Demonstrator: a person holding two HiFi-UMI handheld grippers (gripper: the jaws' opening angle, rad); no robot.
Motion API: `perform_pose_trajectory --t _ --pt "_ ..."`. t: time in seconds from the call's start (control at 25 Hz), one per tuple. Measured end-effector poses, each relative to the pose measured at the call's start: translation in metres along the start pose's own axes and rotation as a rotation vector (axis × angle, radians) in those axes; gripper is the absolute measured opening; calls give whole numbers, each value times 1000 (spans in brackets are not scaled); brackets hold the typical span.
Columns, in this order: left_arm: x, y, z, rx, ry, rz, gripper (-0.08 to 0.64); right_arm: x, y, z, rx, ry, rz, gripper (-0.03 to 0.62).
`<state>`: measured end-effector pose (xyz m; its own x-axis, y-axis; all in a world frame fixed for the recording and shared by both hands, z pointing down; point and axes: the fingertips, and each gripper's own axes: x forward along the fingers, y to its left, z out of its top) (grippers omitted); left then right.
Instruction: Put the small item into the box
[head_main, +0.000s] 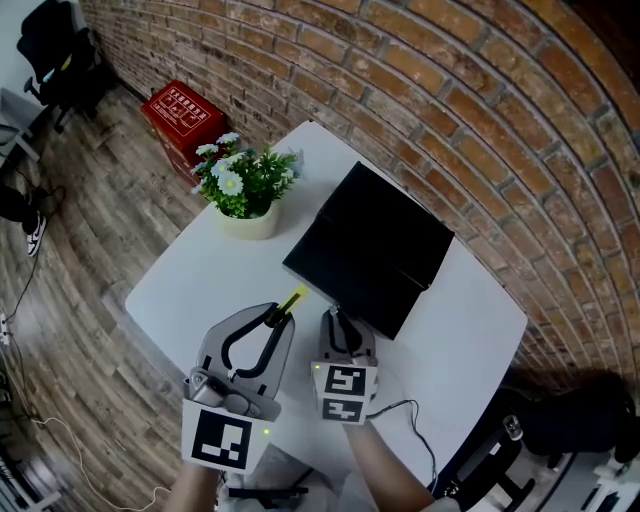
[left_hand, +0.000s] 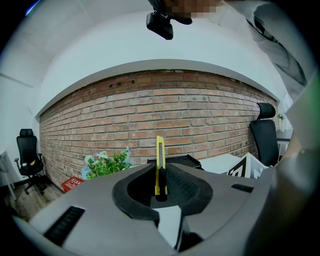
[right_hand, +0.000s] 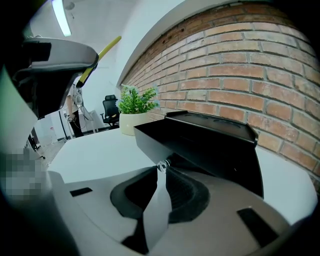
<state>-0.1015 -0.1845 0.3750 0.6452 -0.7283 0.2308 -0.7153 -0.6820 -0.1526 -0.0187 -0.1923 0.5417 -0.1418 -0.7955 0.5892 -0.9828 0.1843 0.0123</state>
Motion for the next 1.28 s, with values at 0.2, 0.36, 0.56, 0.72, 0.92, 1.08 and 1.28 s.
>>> perform_pose_trajectory --t 0.2,0.36,0.56,0.72,0.92,1.08,1.28 --pt "-1 -1 2 2 -2 4 67 -2 0 2 14 -28 15 78" --pt "-2 -1 7 14 -10 9 67 -8 1 3 21 -47 45 77" --pt "-4 -6 19 25 -22 12 67 -29 -4 16 -8 -87 42 77" --pt "-4 -13 30 37 -33 2 67 -51 -18 40 -5 -158 31 77" --pt "-2 -24 40 47 -46 -19 67 -81 -49 67 -4 -246 -21 64" --pt "-3 -28 47 55 -56 -25 67 -103 -71 82 -3 -286 -59 63" --pt "0 -30 53 58 -62 -30 67 -123 -93 87 29 -307 -102 61"
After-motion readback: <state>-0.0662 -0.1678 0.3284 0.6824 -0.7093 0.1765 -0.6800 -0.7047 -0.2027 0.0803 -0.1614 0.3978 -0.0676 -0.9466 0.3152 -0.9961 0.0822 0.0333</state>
